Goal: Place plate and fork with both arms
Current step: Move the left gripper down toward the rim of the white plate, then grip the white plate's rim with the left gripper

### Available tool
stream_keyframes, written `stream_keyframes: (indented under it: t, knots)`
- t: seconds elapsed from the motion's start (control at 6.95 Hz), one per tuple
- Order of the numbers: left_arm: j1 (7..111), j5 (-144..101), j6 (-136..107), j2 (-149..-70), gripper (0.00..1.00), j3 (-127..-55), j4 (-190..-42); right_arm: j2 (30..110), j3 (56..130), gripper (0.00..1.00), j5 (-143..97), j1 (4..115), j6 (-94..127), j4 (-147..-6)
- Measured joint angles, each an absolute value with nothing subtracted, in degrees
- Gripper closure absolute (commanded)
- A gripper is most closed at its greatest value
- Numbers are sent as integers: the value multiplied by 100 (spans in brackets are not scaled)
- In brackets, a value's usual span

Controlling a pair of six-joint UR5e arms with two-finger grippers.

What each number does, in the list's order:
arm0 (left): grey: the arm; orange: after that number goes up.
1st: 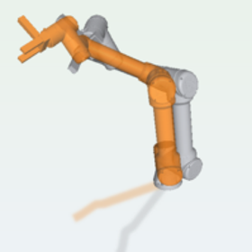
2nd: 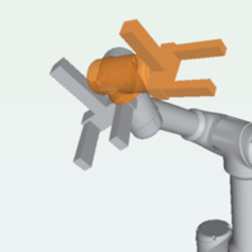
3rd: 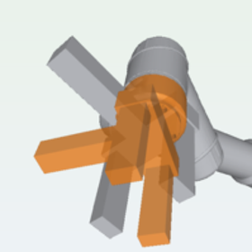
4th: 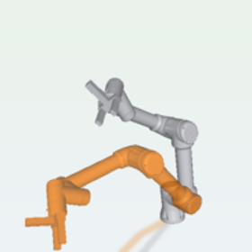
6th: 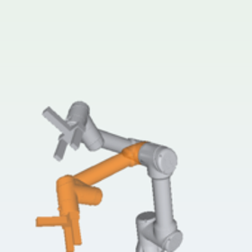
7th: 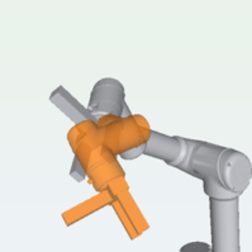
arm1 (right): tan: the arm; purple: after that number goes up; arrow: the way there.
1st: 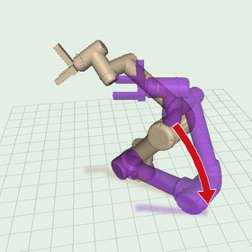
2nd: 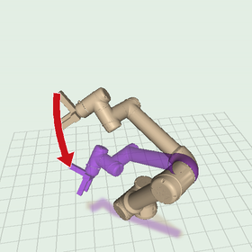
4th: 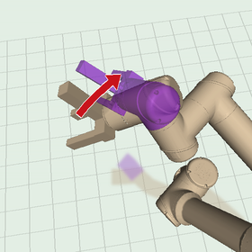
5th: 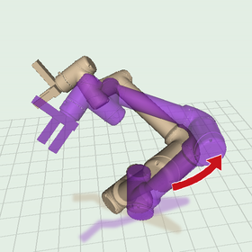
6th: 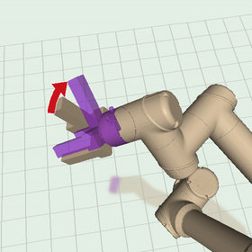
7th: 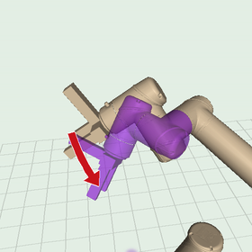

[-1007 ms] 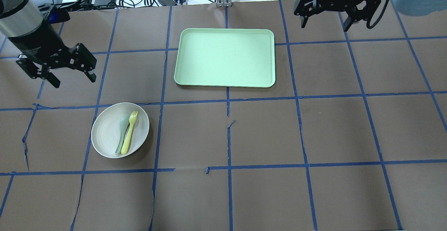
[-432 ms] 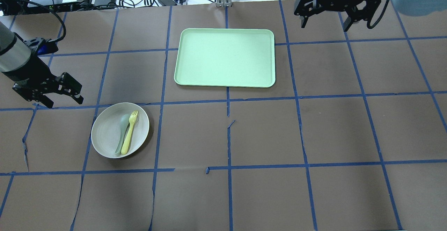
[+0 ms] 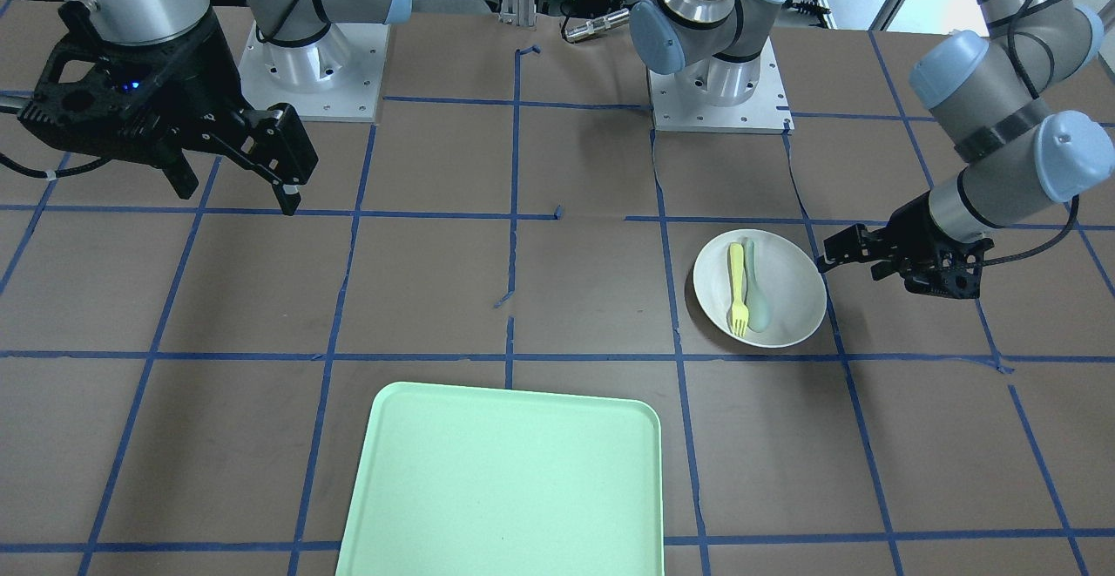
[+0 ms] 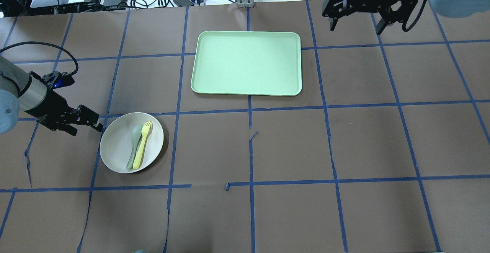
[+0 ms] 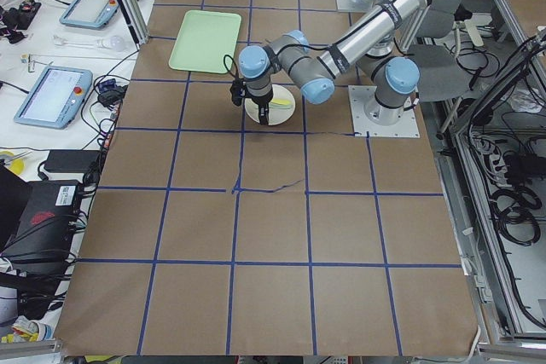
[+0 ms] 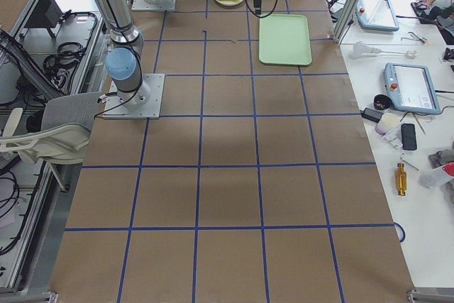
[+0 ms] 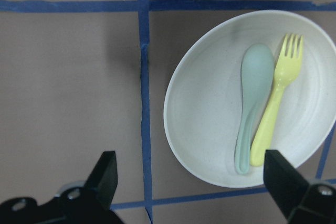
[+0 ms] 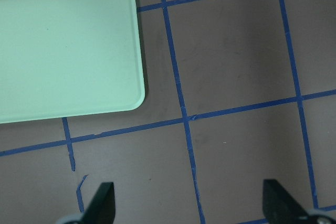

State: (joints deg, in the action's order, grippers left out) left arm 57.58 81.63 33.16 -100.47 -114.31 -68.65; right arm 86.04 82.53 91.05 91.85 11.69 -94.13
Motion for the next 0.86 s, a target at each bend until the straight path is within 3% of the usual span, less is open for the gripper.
stream_keyframes:
  t: [0.72, 0.86]
  knots:
    - [5678, 8051, 3383, -10678, 44, -11493, -6812, 8610, 8253, 0, 9105, 9185, 1169, -9413]
    - [5678, 8041, 3373, -10740, 67, -11490, -6817, 8612, 8253, 0, 9105, 9185, 1169, -9413]
